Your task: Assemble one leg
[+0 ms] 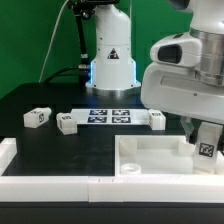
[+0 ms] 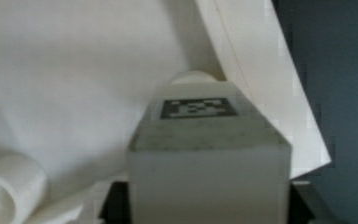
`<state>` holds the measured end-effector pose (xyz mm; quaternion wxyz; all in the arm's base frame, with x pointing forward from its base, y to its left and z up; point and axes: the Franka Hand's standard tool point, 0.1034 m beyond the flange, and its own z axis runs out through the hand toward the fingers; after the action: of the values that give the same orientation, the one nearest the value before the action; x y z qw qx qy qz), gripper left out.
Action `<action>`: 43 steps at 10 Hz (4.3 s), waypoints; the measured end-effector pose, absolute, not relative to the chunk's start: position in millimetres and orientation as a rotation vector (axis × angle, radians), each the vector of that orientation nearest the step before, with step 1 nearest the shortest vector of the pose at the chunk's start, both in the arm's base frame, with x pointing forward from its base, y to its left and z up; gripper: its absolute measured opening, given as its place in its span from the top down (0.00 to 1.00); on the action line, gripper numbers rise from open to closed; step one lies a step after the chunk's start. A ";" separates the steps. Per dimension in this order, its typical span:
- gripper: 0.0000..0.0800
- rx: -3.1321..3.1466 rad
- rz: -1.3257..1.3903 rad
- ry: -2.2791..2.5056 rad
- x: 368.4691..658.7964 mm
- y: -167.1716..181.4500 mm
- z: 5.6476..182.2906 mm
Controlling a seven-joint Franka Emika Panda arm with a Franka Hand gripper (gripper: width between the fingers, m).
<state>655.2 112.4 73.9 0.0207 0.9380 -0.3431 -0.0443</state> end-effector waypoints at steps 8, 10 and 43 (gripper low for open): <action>0.64 2.310 -0.142 -2.046 646.6 112.9 74.0; 0.39 2.385 -0.146 -1.962 646.4 113.4 73.6; 0.64 2.662 -0.117 -1.620 645.7 110.7 73.2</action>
Offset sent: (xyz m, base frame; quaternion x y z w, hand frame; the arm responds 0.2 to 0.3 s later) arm -0.0185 0.0000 -0.0045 -0.0119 0.0035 0.3476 0.9376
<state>645.7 110.7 73.2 0.0116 0.8536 -0.5194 -0.0375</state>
